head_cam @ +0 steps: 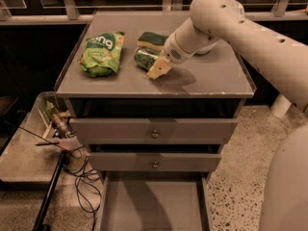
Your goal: Place green can into bottom drawer
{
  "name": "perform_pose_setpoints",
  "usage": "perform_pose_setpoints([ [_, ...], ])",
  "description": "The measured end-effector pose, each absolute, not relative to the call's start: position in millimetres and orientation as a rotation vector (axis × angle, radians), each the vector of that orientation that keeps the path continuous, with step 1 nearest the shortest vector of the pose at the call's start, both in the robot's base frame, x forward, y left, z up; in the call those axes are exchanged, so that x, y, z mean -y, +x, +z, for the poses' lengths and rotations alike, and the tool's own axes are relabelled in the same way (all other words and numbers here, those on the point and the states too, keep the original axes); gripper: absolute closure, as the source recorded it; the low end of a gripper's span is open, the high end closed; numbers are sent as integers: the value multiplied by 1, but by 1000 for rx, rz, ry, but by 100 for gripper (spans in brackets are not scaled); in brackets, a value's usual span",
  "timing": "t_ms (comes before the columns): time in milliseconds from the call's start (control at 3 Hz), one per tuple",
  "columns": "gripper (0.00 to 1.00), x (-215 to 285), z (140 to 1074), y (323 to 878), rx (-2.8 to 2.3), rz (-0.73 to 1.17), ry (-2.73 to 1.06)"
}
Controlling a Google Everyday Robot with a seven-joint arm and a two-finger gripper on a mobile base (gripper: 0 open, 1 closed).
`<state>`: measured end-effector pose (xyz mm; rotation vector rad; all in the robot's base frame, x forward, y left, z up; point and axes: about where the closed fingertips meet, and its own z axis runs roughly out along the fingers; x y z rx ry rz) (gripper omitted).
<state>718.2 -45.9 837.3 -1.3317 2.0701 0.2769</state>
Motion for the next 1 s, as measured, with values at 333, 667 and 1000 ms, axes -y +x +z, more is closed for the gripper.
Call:
perform_pose_setpoints([
  [333, 87, 46, 837, 718, -2070, 277, -1332],
  [667, 100, 46, 837, 718, -2070, 277, -1332],
  [1000, 100, 40, 828, 713, -2090, 297, -1339],
])
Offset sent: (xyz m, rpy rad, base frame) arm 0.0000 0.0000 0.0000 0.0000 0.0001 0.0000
